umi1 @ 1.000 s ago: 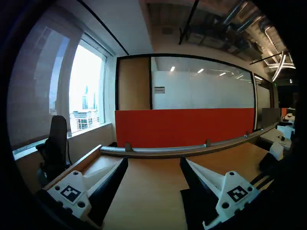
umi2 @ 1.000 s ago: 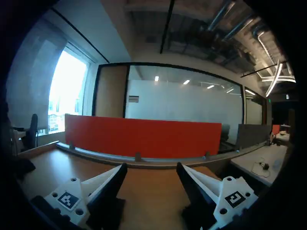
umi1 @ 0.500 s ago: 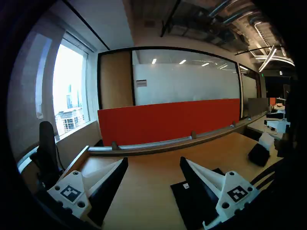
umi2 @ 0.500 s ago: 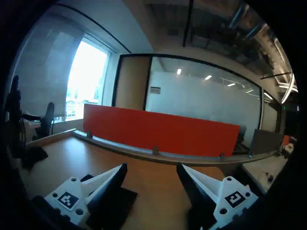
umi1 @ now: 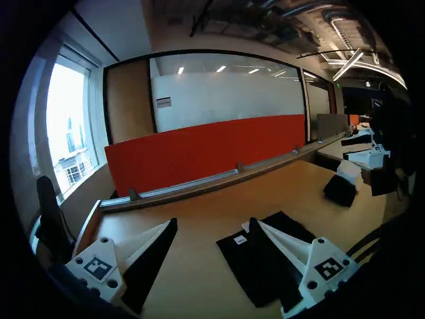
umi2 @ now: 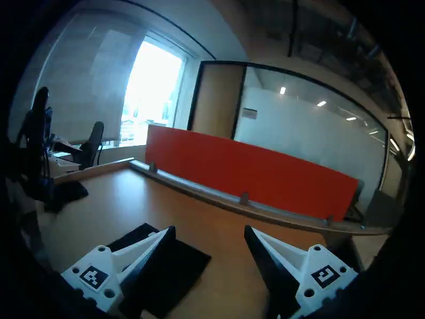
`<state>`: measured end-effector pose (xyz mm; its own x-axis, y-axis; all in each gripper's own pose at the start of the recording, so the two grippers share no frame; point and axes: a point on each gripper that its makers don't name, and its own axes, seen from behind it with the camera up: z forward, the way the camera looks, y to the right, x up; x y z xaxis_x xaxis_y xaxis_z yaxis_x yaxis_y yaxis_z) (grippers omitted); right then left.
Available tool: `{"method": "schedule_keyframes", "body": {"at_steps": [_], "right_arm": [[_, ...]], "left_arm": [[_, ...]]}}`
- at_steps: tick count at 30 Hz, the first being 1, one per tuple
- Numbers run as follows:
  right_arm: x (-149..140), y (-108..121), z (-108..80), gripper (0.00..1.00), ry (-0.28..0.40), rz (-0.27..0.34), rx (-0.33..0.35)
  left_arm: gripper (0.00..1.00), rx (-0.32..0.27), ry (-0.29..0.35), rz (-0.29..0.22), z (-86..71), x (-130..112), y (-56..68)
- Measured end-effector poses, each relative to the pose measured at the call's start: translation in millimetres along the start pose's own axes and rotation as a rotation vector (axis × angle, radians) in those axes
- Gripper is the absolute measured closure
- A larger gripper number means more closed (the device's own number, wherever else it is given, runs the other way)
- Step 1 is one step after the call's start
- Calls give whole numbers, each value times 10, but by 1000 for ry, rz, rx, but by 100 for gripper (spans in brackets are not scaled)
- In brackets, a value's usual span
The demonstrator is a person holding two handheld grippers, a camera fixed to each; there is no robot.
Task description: Fold towel
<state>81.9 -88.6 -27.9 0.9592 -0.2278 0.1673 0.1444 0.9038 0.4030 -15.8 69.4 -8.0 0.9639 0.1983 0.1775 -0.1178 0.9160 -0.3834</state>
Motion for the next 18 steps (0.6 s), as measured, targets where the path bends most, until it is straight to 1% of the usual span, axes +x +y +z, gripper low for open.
{"method": "schedule_keyframes", "body": {"at_steps": [3, 8, 13, 18], "right_arm": [[-51, -79, 21, 0, -19, -8, 38], [-132, -151, 60, 0, -42, -8, 67], [-272, -221, 91, 0, -69, -5, 91], [-475, -301, 119, 0, -105, -6, 113]], "left_arm": [[0, -31, -18, 15, 17, -68, 74], [0, -60, -43, 36, 45, -173, 158], [0, -85, -62, 35, 79, -312, 241], [0, -101, -97, 35, 123, -528, 328]]}}
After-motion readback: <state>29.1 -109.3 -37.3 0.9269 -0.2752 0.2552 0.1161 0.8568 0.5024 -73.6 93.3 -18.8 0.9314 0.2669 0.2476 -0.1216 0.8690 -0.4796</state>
